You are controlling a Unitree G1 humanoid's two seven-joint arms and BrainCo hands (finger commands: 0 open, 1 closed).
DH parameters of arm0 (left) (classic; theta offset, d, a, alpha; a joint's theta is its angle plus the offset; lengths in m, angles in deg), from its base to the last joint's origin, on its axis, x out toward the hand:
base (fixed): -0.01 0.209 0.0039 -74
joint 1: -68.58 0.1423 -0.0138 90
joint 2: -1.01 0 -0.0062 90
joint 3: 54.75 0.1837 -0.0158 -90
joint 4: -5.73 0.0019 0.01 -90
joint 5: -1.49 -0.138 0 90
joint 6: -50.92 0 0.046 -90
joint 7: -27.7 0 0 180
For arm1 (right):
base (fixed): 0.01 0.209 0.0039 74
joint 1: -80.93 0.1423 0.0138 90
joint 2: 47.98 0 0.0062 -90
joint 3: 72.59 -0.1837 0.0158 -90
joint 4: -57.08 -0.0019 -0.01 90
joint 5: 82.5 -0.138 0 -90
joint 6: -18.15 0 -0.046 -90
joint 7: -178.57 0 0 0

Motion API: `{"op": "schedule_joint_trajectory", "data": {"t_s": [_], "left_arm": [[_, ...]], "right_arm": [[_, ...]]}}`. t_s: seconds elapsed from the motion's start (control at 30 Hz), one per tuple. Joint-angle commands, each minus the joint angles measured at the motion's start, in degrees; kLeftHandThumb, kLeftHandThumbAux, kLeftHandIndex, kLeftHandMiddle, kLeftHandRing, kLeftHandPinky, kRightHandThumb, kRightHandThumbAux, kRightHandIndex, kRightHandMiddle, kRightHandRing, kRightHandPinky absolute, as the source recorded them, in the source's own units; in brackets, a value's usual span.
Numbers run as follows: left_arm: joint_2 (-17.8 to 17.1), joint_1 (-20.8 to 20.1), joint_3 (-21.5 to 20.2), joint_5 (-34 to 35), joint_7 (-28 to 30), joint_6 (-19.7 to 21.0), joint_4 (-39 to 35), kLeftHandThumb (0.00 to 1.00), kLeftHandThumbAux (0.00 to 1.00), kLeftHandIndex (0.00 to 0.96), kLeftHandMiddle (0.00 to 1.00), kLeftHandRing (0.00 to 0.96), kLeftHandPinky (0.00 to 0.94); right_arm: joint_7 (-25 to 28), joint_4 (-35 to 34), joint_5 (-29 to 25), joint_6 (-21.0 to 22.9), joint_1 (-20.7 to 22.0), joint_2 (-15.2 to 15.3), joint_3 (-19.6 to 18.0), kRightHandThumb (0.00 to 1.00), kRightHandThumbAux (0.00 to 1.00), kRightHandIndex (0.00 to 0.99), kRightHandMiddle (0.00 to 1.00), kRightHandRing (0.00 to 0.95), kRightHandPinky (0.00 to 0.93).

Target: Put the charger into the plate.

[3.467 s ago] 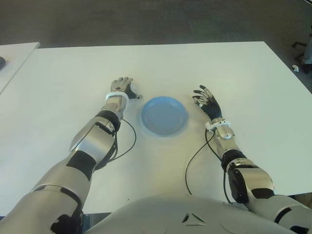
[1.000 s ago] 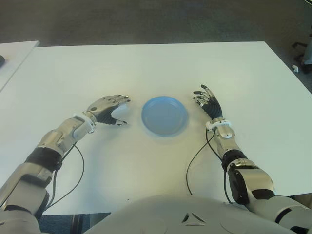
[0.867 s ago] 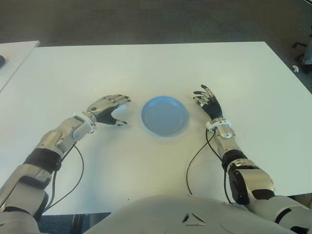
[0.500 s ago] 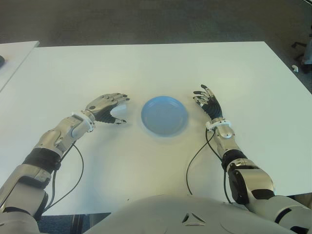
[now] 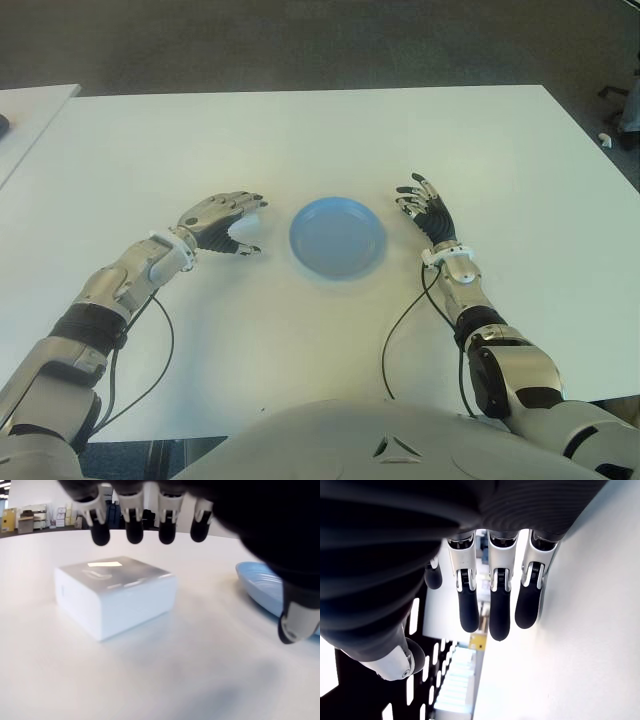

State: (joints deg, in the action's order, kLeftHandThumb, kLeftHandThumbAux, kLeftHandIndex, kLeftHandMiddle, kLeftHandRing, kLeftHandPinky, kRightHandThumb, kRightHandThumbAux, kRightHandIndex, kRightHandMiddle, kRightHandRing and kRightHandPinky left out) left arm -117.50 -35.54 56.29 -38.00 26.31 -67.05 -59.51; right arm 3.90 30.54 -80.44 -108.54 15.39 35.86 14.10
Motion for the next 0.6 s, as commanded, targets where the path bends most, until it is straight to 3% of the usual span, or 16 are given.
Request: {"op": "schedule_joint_trajectory", "data": {"t_s": [0.03,0.43,0.5,0.53,0.6], "left_arm": [[0.5,0.3,0.0,-0.8,0.9,0.3,0.6,0.000,0.512,0.000,0.000,0.000,0.000],[0.5,-0.1,-0.1,-0.8,0.9,0.1,1.2,0.000,0.512,0.000,0.000,0.000,0.000],[2.8,-4.9,1.0,-4.0,-5.3,1.2,8.0,0.000,0.486,0.000,0.000,0.000,0.000],[5.8,-10.5,2.7,-7.1,-12.8,3.6,16.7,0.000,0.477,0.000,0.000,0.000,0.000],[9.7,-17.4,4.8,-10.4,-21.6,6.4,28.3,0.019,0.370,0.000,0.000,0.000,0.000]], "right_arm": [[0.0,3.7,1.2,3.4,-3.4,-0.8,0.9,0.078,0.638,0.036,0.285,0.318,0.328],[-3.6,4.0,4.8,1.7,-3.2,-0.2,3.5,0.073,0.551,0.000,0.249,0.329,0.343],[-4.1,4.0,5.1,1.6,-3.2,-0.1,3.8,0.074,0.544,0.000,0.244,0.330,0.348],[-4.5,4.0,5.3,1.6,-3.2,-0.1,3.9,0.075,0.542,0.000,0.243,0.330,0.349],[-5.0,4.0,5.6,1.6,-3.3,-0.1,4.1,0.079,0.537,0.000,0.239,0.332,0.346]]}}
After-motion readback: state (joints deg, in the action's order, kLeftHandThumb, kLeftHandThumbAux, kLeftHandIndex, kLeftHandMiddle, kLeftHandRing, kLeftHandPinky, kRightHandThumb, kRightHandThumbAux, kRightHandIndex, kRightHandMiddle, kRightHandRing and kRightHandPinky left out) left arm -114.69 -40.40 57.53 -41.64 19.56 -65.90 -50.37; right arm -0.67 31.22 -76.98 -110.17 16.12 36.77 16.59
